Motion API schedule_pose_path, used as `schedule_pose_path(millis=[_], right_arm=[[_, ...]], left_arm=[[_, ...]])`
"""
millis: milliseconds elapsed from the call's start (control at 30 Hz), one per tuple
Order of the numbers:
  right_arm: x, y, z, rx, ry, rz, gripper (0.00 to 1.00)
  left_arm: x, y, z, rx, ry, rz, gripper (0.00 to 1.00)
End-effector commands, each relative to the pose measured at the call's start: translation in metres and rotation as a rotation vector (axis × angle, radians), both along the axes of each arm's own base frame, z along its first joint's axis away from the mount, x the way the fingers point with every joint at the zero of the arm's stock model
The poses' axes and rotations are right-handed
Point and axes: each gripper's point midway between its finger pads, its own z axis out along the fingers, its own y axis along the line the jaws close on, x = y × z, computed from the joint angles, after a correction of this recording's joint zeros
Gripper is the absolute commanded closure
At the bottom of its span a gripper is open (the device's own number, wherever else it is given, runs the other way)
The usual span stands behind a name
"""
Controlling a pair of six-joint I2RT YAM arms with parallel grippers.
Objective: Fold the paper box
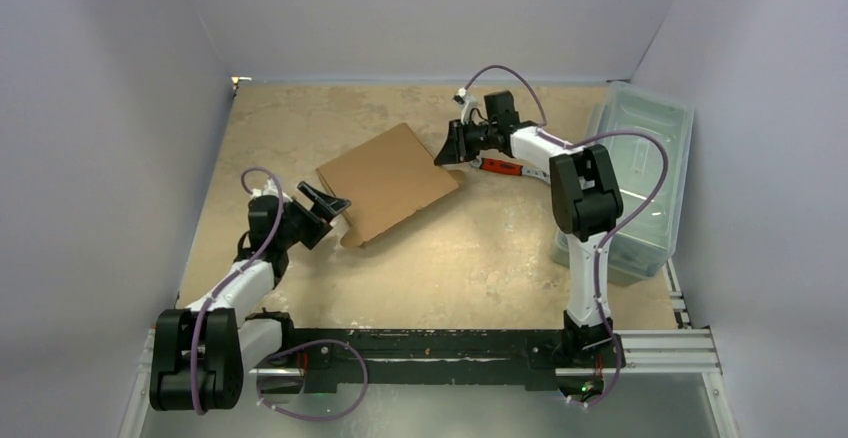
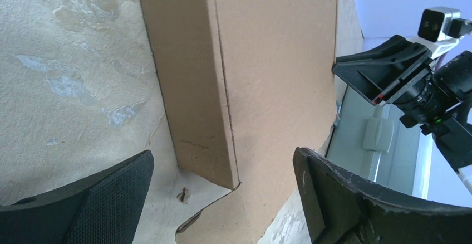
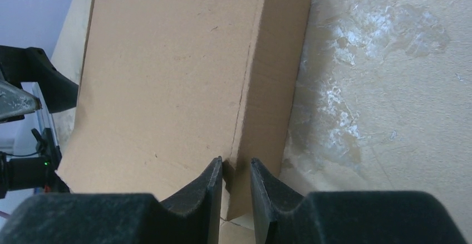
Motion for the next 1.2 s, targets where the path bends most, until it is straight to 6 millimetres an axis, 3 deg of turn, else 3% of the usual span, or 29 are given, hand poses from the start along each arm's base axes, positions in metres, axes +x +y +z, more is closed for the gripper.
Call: schedule_pose_path(millis=[0,233,300,400,500,600,733,867,1167], right_arm=[[-0.020,-0.023,-0.020,-0.114,0.015,0.009,0.74],[-0.051,-0.036,-0.028,-0.162,0.019,0.052,0.75],[-0.053,-0.036,-0.019,-0.153,-0.014,0.078,0.70],[-0.046,-0.032,0.006,-0.114,-0.058,0.096,0.56],[-0.029,-0.025,0.034,-0.077,-0.095,0.104,0.42],[-0.006,-0.018,0.048,-0.035,-0.083,0.072,0.32],[0.021,-0.009,0.041,0.001,-0.010,-0.011,0.27],[0.036,-0.005,0.021,0.000,0.042,-0.038,0.26],[0.028,0.000,-0.005,0.040,0.143,-0.044,0.36]], left_arm=[[0.009,0.003,0.007,0.014,-0.037,0.000,0.06],[0.025,0.006,0.010,0.085,-0.047,-0.045,0.08],[0.031,0.006,0.012,0.110,-0.057,-0.062,0.10],[0.041,0.007,0.016,0.133,-0.071,-0.080,0.12],[0.048,0.006,0.021,0.143,-0.094,-0.094,0.13],[0.054,0.005,0.025,0.146,-0.110,-0.105,0.15],[0.056,0.006,0.029,0.153,-0.119,-0.108,0.17],[0.053,0.007,0.031,0.162,-0.117,-0.103,0.18],[0.047,0.008,0.029,0.167,-0.108,-0.097,0.17]])
